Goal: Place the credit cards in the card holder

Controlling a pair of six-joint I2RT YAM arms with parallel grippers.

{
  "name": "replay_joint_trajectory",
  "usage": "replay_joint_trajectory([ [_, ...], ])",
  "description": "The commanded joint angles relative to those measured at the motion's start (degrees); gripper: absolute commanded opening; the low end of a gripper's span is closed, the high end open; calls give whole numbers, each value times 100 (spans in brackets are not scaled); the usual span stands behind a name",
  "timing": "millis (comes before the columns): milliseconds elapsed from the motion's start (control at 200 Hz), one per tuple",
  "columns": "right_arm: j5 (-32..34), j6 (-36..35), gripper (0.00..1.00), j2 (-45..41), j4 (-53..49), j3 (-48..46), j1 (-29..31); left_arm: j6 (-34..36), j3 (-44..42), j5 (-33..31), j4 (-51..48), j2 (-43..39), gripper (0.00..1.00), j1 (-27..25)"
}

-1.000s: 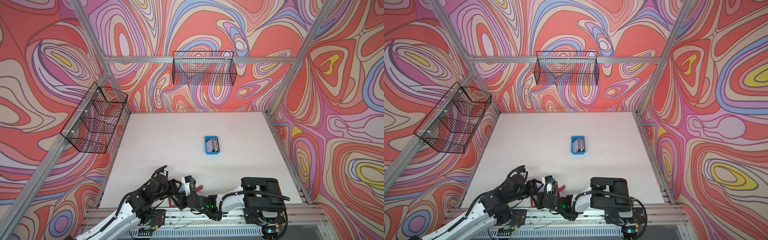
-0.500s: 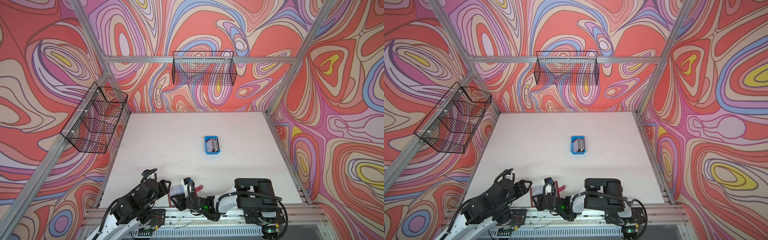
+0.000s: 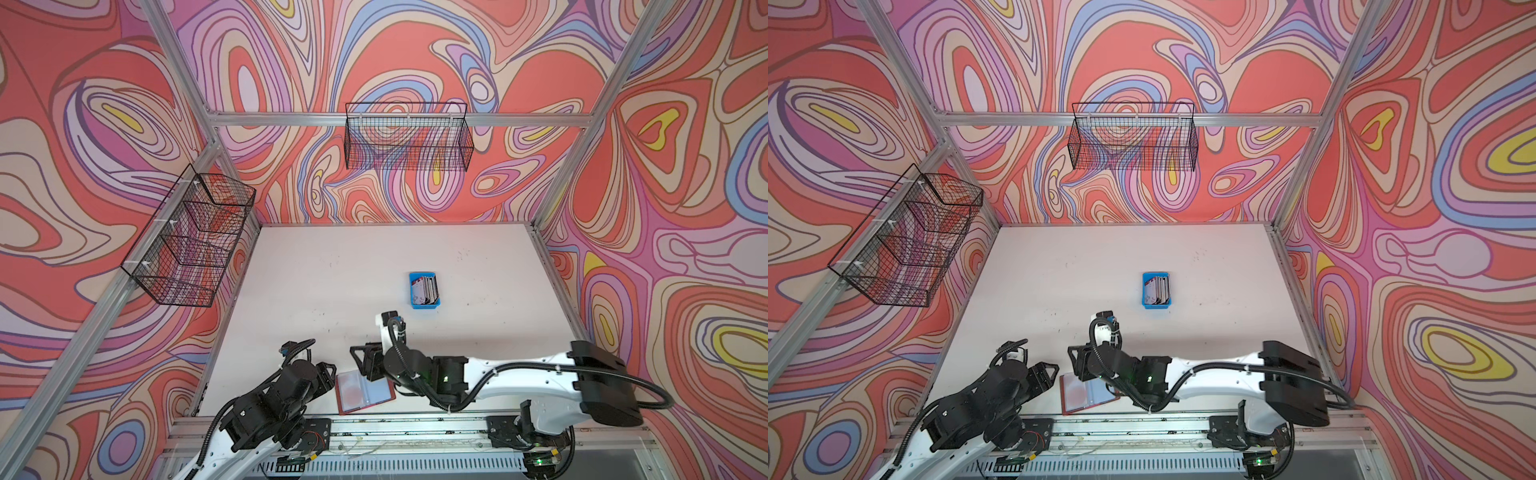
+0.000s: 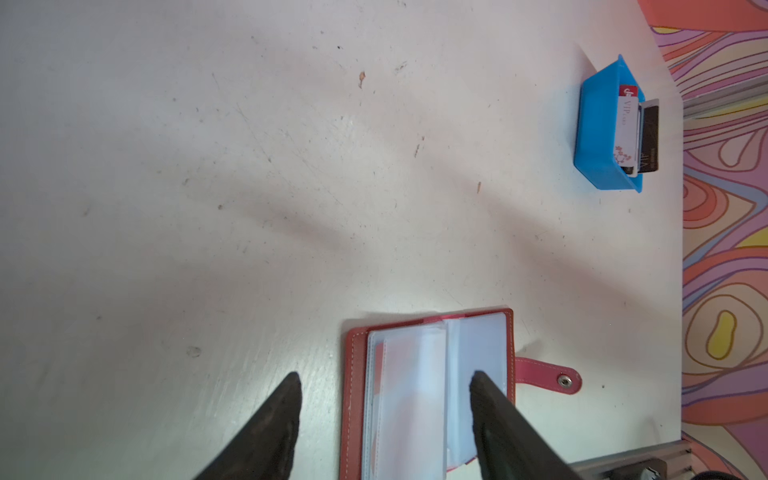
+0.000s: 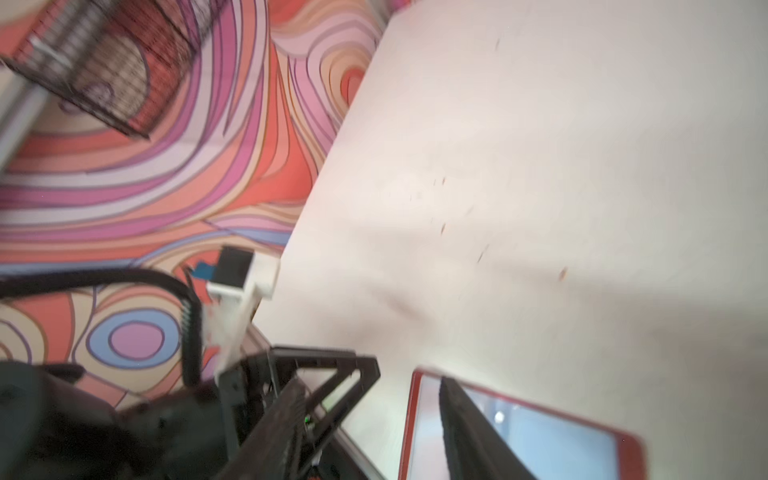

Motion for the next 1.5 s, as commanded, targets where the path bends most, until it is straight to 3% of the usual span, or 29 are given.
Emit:
replay_joint_trajectory([
  [0,374,-798,63,-612,-1914,292,-891,369,63,-224,-240,129,67,-23],
  [205,73,-1603,77,-857,-2950,820,-2994,461,-15,-153,-169,55,67,-24],
  [361,-843,-1858,80,-404,-3119,943,-4093,456,-48,-146,-204,-139,68,-24],
  [506,-1098,-2034,79,272,-3152,1101,-4187,428,-62,-162,-249,-270,68,-20],
  [611,-1360,-2102,70,757,-3085,1223,-4186,418,-66,-162,-257,-297,68,-24],
  [746,-1135,-2107,59,1041,-3023,1235,-4246,410,-61,-158,-258,-275,68,-19],
  [946,-1740,-2231,54,1284,-2707,1187,-4529,417,-64,-156,-257,-271,68,-24],
  [1497,-1547,-2457,56,2287,-2995,1851,-4533,418,-70,-156,-249,-277,68,-24],
])
